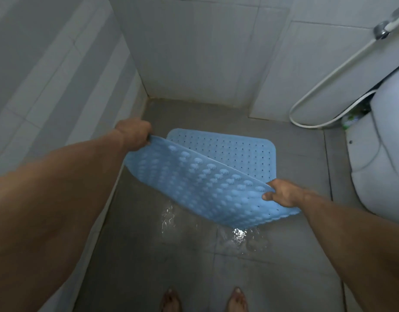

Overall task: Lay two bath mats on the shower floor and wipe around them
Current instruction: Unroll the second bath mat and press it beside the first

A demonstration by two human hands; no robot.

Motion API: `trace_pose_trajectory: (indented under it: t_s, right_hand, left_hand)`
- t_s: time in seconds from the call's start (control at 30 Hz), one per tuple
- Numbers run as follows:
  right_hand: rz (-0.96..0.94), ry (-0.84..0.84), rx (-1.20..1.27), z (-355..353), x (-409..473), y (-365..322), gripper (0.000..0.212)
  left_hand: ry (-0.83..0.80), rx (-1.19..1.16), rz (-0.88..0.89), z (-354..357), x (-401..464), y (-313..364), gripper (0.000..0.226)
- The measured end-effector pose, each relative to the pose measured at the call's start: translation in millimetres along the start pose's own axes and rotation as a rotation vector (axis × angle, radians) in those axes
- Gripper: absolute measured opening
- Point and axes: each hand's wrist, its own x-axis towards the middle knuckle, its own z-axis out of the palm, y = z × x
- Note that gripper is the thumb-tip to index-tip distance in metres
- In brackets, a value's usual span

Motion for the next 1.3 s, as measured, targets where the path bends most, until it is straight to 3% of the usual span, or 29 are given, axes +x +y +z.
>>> trace_pose_trajectory:
  t_s: [0.27, 0.37, 0.47, 0.53, 0.67, 0.87, 0.97, 1.07, 1.2, 1.3]
  right_hand:
    - [0.108, -0.317, -0.328, 24, 4, 35, 0.072]
    - [0.062, -0.239, -0.289, 48, 62, 61, 0.116]
    - [0.035, -0.088, -0.256, 83, 143, 87, 0.134]
    - [0.026, 0.016, -0.279, 100, 186, 87, 0.130]
    - [0.083, 0.204, -0.421, 130, 275, 100, 0.082]
    - [0.177, 0.155, -0.343, 172, 369, 150, 0.100]
    - [0.117, 0.156, -0.157, 159, 377, 171, 0.067]
    - [0.085, 0.160, -0.044, 153, 380, 186, 0.051]
    - [0.158, 0.227, -0.158, 166, 378, 183, 0.056]
    - [0.194, 0.269, -0.212, 180, 372, 177, 0.065]
  left_hand:
    - [-0.356, 0.026, 0.082, 103, -1, 32, 0.036]
    - [-0.477, -0.020, 0.115, 158, 28, 42, 0.035]
    - [-0.527, -0.026, 0.119, 222, 76, 51, 0.037]
    - [-0.490, -0.031, 0.125, 266, 119, 59, 0.039]
    - [-0.282, 0.051, 0.118, 354, 205, 79, 0.037]
    - [-0.085, 0.153, 0.044, 442, 267, 81, 0.040]
    - [-0.100, 0.156, 0.022, 452, 285, 60, 0.040]
    - [-0.163, 0.146, 0.007, 449, 284, 55, 0.047]
    - [-0.353, 0.226, -0.017, 451, 264, 62, 0.062]
    - [-0.343, 0.141, 0.001, 464, 251, 48, 0.052]
